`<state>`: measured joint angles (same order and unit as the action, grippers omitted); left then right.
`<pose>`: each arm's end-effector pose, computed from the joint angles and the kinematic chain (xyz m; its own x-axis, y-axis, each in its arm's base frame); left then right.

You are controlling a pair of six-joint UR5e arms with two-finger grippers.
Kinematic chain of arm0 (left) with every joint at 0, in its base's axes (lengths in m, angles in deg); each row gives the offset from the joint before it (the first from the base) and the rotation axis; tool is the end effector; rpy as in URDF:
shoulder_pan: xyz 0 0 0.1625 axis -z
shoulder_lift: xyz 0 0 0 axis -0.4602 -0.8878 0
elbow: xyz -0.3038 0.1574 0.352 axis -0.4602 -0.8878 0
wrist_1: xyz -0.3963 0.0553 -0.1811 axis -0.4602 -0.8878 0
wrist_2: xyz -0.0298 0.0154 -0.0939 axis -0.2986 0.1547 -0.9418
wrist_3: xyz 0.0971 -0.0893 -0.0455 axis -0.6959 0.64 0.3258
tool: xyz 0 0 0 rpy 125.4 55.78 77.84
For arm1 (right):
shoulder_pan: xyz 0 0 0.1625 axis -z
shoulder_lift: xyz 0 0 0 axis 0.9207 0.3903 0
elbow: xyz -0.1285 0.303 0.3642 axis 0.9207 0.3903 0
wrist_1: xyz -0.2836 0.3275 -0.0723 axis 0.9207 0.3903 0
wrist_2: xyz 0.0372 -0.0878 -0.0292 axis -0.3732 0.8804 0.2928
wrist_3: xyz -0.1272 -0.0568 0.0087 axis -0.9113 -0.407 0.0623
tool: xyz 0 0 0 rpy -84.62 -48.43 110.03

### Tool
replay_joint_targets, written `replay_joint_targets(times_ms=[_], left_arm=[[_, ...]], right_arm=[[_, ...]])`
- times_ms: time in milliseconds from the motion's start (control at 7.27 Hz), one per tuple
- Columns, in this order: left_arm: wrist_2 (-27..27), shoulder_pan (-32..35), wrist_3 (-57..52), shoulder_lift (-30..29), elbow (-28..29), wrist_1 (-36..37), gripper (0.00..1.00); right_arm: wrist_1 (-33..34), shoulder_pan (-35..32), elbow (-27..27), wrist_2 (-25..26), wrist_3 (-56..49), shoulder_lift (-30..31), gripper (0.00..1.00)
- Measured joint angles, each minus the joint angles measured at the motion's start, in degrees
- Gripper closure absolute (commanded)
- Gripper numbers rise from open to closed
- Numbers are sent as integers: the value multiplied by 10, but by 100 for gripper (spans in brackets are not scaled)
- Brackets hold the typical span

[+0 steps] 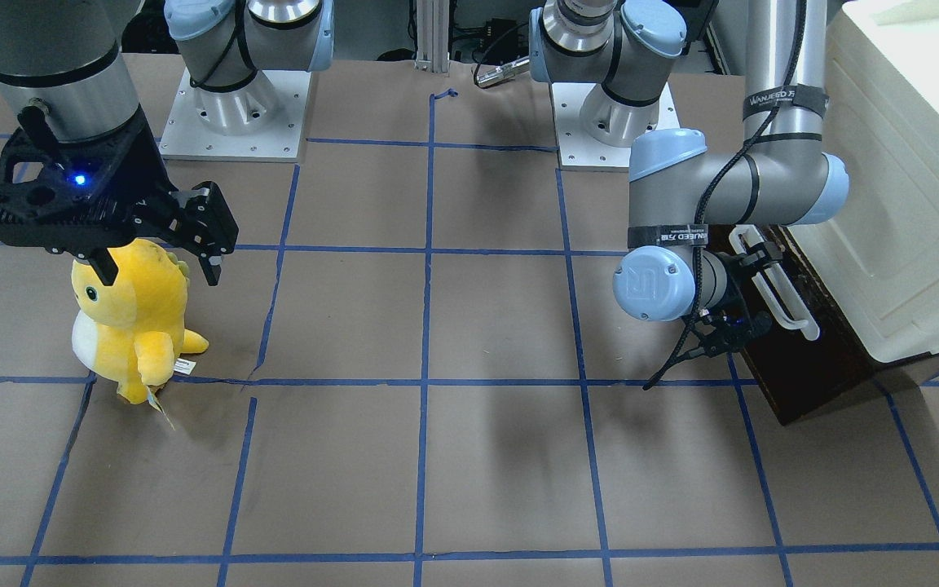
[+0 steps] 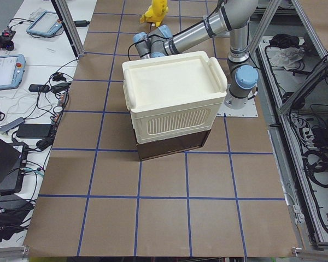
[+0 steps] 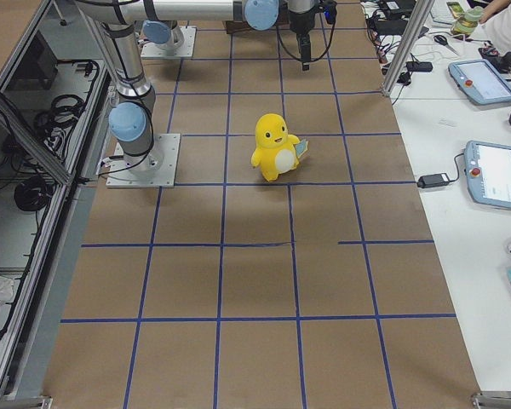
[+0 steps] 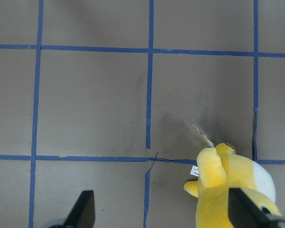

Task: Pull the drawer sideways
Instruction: 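Close the left gripper around the white handle of the wooden drawer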

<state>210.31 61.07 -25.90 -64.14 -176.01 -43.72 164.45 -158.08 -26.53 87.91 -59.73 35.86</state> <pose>-0.0209 -0.5415 0.2490 -0.6134 -0.0976 -0.7837 -0.3803 0.9062 0.1848 0.1403 -0.5935 0.5276 -0.9989 -0.0340 0.0322 -0.0395 0.9816 -0.1867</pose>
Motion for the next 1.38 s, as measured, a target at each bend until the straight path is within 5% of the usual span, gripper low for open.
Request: replay_joint_targets(times_ms=[1375], left_arm=[[-17, 31, 14, -7, 17, 3, 12]], right_arm=[[0, 0, 0, 0, 0, 0, 0]])
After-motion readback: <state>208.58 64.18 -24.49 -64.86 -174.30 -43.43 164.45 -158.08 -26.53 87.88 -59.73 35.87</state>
